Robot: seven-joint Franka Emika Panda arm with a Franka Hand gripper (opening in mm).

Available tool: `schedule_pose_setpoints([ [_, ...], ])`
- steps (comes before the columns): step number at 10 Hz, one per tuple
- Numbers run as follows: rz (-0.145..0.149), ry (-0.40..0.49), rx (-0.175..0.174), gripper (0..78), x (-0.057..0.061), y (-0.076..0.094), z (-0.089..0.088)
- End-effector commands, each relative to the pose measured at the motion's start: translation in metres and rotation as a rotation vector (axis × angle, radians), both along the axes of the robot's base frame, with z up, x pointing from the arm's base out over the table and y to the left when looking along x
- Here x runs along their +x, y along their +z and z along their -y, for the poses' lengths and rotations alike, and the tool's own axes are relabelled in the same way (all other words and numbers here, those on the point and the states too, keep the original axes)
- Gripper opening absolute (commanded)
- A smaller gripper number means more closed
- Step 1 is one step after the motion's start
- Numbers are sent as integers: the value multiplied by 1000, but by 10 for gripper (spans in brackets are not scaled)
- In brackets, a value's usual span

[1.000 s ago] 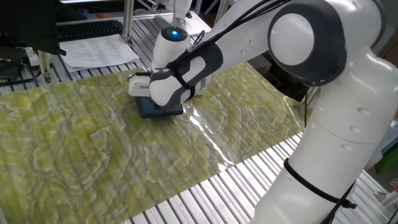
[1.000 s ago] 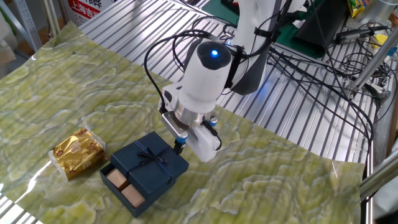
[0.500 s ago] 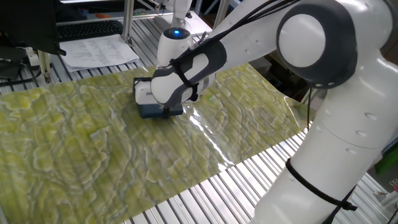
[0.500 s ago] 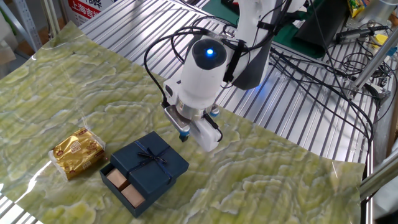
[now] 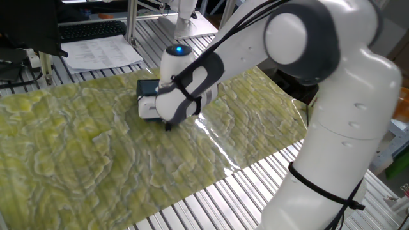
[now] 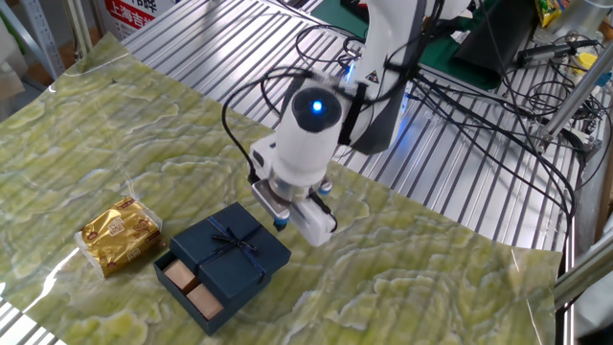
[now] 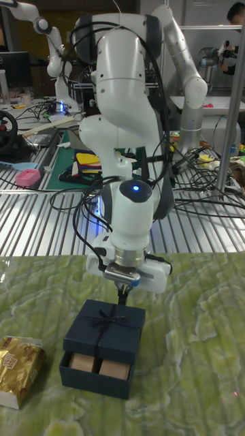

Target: Slide the outer casing onto the gift box

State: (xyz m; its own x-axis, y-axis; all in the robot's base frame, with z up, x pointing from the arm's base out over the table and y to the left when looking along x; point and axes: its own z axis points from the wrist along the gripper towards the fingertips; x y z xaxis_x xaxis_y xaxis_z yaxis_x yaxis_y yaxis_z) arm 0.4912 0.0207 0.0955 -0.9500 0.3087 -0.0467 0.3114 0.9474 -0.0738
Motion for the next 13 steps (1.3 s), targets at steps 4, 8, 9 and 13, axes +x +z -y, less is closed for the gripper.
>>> schedule_pose_setpoints([
  [4, 87, 1, 27, 0, 20, 6, -7],
  [8, 91, -5, 27, 0, 28, 15, -9],
  [9, 87, -3, 30, 0, 24, 15, -7],
  [13, 108, 0, 31, 0, 26, 14, -6],
])
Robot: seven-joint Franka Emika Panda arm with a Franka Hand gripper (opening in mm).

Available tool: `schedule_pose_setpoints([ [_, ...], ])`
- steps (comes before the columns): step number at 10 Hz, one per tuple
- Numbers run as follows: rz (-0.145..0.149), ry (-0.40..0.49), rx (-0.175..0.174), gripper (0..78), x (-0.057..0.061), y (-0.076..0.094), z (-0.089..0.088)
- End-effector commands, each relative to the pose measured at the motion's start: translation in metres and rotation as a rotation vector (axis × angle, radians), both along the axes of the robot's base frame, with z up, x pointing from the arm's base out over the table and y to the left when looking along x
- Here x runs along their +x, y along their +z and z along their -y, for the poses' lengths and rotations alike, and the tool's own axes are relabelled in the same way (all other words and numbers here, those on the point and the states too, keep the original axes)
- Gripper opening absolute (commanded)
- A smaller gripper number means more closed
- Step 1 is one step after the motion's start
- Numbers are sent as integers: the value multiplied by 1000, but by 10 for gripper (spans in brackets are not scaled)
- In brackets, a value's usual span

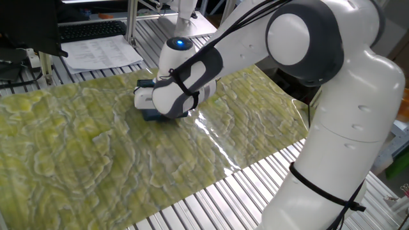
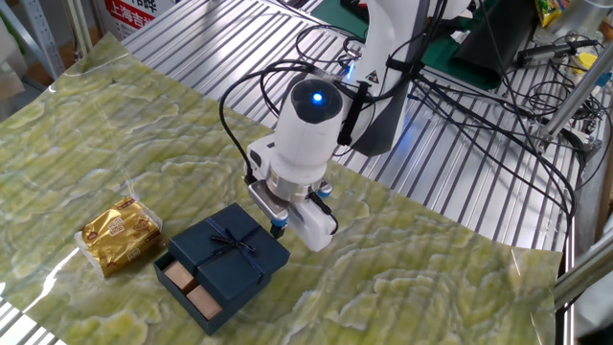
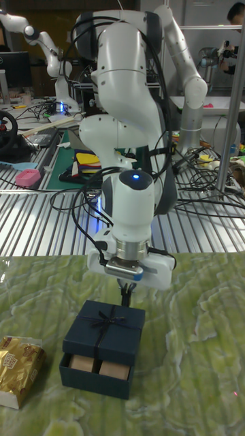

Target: Slide the outer casing onto the gift box

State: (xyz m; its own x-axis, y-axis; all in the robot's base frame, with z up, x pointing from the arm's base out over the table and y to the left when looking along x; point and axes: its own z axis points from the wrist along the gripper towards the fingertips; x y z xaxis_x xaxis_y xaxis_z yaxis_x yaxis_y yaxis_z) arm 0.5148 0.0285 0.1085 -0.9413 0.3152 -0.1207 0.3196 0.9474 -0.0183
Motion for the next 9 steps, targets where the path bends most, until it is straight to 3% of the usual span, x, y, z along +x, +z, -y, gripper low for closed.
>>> schedule_pose_setpoints([
  [1, 24, 9, 4, 0, 8, 9, 5],
  [4, 29, 12, 9, 0, 23, 14, 12],
  [9, 39, 10, 14, 0, 32, 24, 13],
])
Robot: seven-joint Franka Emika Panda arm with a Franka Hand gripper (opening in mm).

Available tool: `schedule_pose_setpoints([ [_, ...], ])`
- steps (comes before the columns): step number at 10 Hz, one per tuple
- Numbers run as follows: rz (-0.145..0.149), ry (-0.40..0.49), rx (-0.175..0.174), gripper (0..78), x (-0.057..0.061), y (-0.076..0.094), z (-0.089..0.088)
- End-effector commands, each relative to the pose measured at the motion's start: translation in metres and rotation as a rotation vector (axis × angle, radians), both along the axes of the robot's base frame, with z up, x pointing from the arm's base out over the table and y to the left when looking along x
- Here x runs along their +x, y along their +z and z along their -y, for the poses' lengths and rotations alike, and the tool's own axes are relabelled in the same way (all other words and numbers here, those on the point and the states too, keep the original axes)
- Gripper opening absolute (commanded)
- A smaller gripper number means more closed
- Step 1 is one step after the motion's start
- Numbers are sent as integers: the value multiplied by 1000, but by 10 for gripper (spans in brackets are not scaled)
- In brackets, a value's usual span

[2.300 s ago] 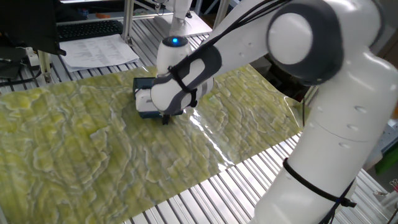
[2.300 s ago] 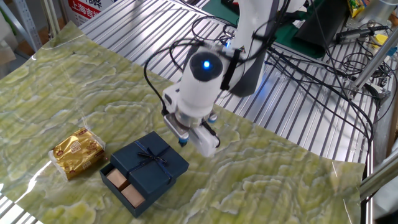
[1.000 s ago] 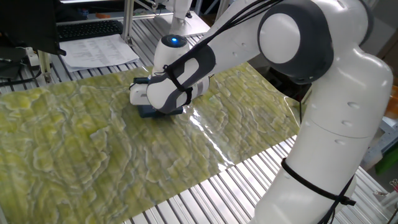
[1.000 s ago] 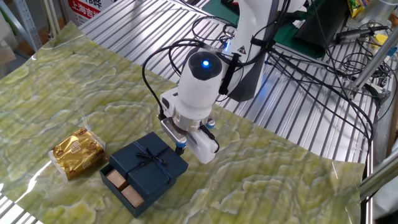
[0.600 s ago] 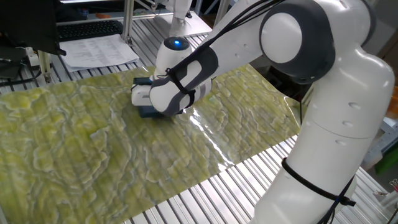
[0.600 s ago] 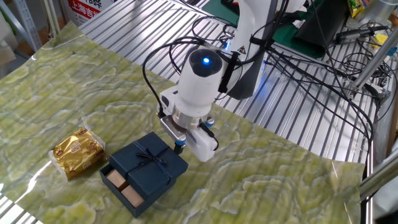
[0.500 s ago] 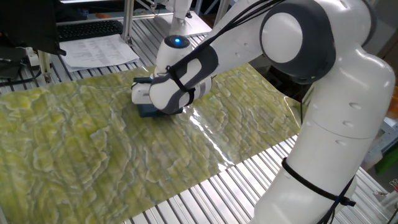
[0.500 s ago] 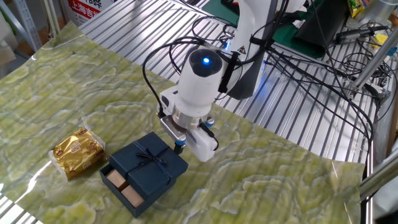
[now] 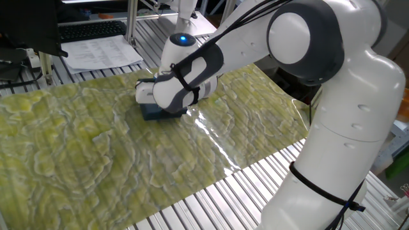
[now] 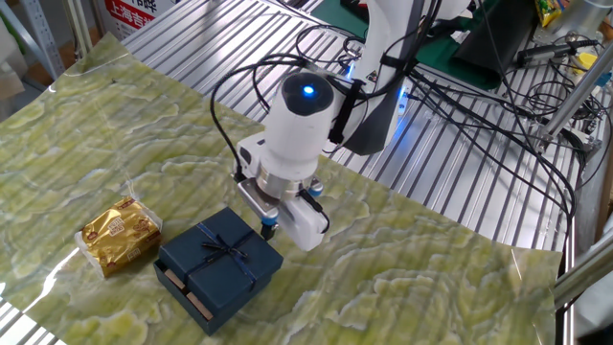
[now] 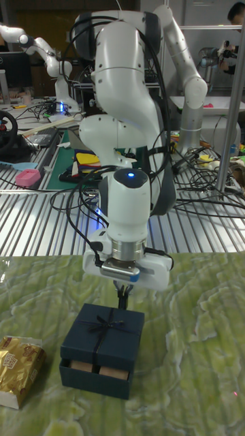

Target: Slide the outer casing onto the gift box

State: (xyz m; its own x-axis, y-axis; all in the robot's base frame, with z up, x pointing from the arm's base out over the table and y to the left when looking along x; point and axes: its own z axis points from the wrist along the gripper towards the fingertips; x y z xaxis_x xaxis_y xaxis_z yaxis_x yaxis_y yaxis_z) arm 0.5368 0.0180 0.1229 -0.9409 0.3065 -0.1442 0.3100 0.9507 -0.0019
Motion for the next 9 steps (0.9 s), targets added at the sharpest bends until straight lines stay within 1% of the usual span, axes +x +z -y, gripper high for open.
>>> schedule_pose_setpoints([
  [1, 16, -3, 7, 0, 13, 11, 2],
  [3, 20, -3, 6, 0, 14, 11, 3],
  [4, -26, -7, 1, 0, 7, 15, 5],
  [5, -56, 0, 4, 0, -3, 20, 9],
  [6, -66, 2, 5, 0, -13, 20, 13],
  [7, -66, 4, 6, 0, -19, 18, 15],
  [8, -68, 10, 10, 0, -22, 14, 17],
  [9, -68, 10, 10, 0, -22, 14, 17],
])
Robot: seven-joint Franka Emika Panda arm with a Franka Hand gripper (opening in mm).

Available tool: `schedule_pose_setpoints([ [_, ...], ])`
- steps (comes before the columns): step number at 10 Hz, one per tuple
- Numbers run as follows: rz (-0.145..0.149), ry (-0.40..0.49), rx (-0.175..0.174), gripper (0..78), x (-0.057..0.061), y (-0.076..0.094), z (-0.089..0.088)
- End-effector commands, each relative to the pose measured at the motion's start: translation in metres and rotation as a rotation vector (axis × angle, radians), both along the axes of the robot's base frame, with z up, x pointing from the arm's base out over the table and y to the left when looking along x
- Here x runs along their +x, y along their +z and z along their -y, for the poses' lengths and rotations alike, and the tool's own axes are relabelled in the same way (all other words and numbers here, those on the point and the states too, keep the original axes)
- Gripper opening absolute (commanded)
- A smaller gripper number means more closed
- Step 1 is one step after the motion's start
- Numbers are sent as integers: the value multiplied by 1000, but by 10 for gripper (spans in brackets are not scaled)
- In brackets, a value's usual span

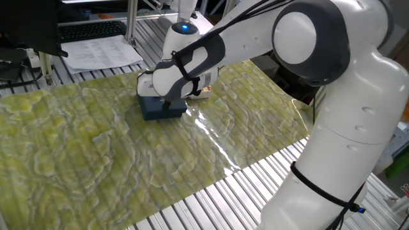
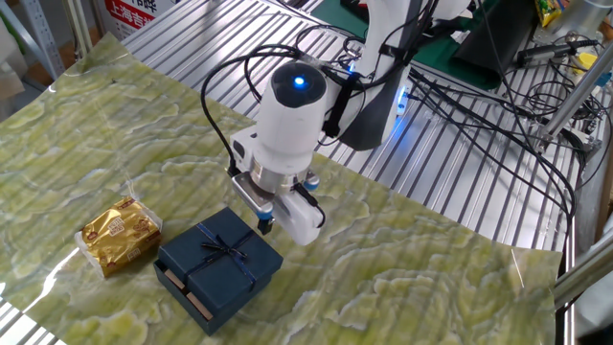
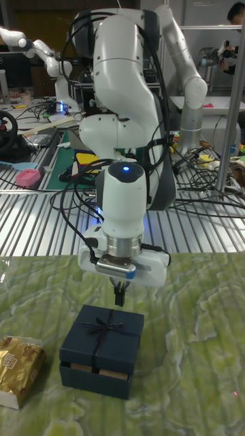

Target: Slide the outer casing onto the gift box

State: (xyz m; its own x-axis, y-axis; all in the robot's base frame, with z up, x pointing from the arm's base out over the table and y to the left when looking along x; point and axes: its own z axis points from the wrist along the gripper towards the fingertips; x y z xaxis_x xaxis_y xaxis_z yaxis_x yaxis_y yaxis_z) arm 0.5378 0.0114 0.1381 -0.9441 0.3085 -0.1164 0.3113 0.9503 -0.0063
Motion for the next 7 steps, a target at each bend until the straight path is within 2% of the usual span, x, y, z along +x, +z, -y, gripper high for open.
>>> schedule_pose_setpoints([
  [1, -69, 25, 10, 0, -17, -9, 17],
  [2, -84, 30, 12, 0, -18, -12, 19],
  [5, -85, 31, 30, 0, -16, -13, 19],
  [7, -58, 28, 30, 0, -7, -21, 15],
])
